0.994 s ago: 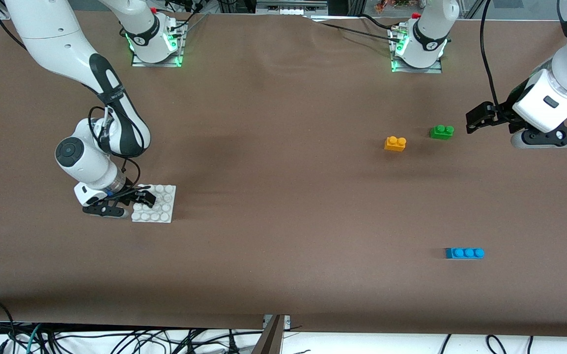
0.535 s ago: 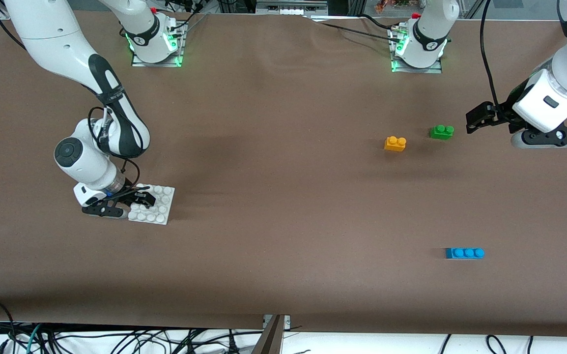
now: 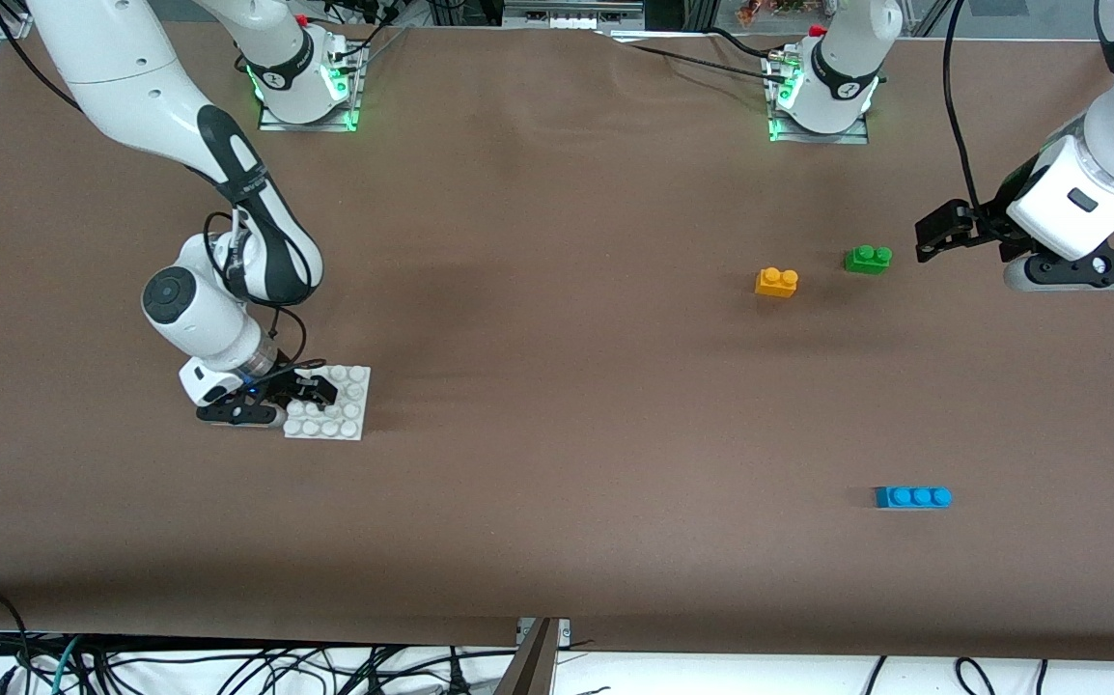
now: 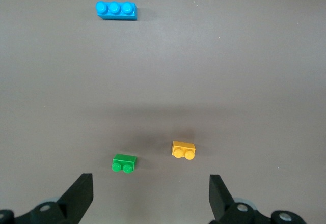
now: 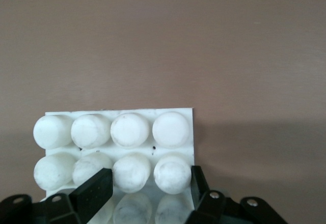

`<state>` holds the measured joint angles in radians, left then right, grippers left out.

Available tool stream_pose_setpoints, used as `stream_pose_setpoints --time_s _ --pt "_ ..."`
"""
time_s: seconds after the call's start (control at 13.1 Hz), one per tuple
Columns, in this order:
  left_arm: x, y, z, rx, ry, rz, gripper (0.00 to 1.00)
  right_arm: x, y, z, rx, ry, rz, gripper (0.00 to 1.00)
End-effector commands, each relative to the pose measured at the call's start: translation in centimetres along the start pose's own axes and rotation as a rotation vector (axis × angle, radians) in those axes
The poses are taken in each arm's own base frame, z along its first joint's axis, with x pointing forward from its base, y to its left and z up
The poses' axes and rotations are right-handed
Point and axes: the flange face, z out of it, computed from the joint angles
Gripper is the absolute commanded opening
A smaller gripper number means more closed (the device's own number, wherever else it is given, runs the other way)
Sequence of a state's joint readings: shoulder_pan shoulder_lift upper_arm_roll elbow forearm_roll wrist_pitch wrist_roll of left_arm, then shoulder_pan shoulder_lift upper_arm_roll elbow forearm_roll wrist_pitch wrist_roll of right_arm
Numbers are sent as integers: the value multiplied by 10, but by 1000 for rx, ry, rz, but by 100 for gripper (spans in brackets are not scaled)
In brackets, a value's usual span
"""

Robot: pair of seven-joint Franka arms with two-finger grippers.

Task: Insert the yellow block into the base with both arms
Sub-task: 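Slide the white base plate with the right gripper toward the table's middle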

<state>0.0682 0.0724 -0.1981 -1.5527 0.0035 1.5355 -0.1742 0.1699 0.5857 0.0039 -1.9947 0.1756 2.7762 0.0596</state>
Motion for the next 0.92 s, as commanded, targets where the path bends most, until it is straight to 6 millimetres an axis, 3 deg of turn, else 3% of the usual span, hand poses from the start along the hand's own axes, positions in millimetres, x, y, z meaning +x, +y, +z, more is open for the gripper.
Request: stream_pose_setpoints --time_s 0.0,0.38,0.84 --pt "1 -1 -7 24 3 6 100 -3 -35 13 23 14 -39 70" --pt "1 -1 -9 23 8 6 100 -7 -111 17 58 27 13 70" --pt "1 -1 -9 22 8 6 100 -28 -215 37 105 27 38 70"
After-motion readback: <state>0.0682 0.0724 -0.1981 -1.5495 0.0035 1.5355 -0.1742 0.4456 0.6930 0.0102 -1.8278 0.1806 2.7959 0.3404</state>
